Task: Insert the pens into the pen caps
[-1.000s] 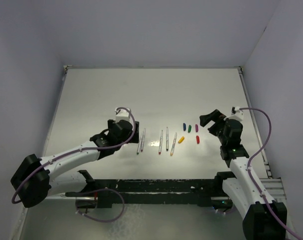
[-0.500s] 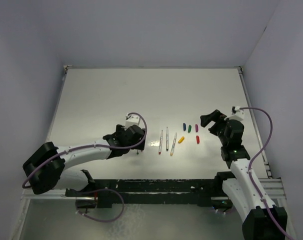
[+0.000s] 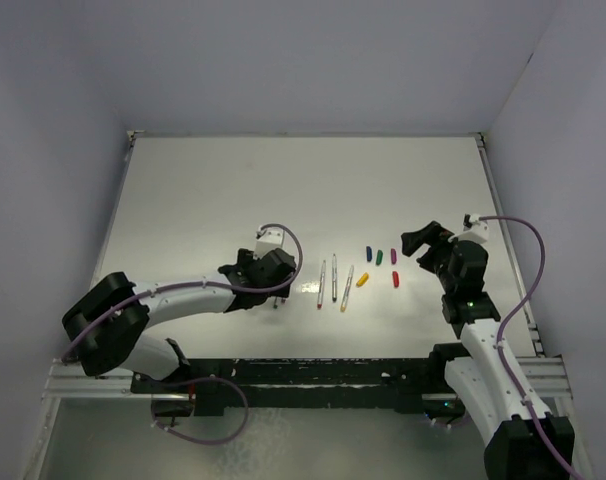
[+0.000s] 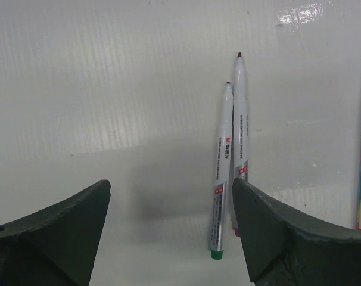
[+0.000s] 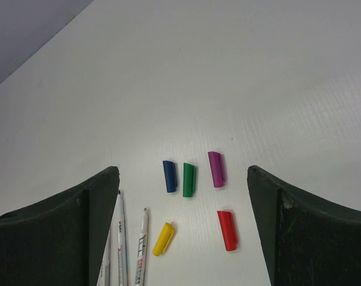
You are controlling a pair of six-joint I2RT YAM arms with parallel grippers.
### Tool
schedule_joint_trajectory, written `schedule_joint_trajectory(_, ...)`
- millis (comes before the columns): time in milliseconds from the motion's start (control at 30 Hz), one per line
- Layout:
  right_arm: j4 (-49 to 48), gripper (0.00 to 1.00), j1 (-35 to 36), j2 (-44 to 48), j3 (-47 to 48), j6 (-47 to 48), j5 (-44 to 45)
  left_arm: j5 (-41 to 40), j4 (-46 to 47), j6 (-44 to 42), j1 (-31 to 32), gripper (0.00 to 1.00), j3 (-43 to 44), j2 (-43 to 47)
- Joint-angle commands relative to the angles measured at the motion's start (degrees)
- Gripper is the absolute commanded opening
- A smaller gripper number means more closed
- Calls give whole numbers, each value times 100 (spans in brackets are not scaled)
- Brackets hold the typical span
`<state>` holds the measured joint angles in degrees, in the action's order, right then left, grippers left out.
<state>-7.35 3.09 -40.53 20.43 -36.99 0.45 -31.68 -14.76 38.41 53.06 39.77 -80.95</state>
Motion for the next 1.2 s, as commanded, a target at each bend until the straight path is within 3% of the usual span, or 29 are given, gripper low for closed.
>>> schedule_joint_trajectory(0, -141, 90, -2, -24, 41, -5, -40, -231, -98, 172, 38, 83, 360, -171)
schedule_joint_trajectory(67, -164, 90, -2, -34, 10, -26, -45, -208, -114, 158, 37, 78, 414, -247)
schedule_joint_trajectory(767, -153, 91, -2, -60, -9, -82, -36, -44, -29, 205, 43, 76, 423, -661)
schedule_joint_trajectory(1167, 133, 91, -2, -9, 146, -76, -62, -71, -771, 623, 41, 69, 479, -680)
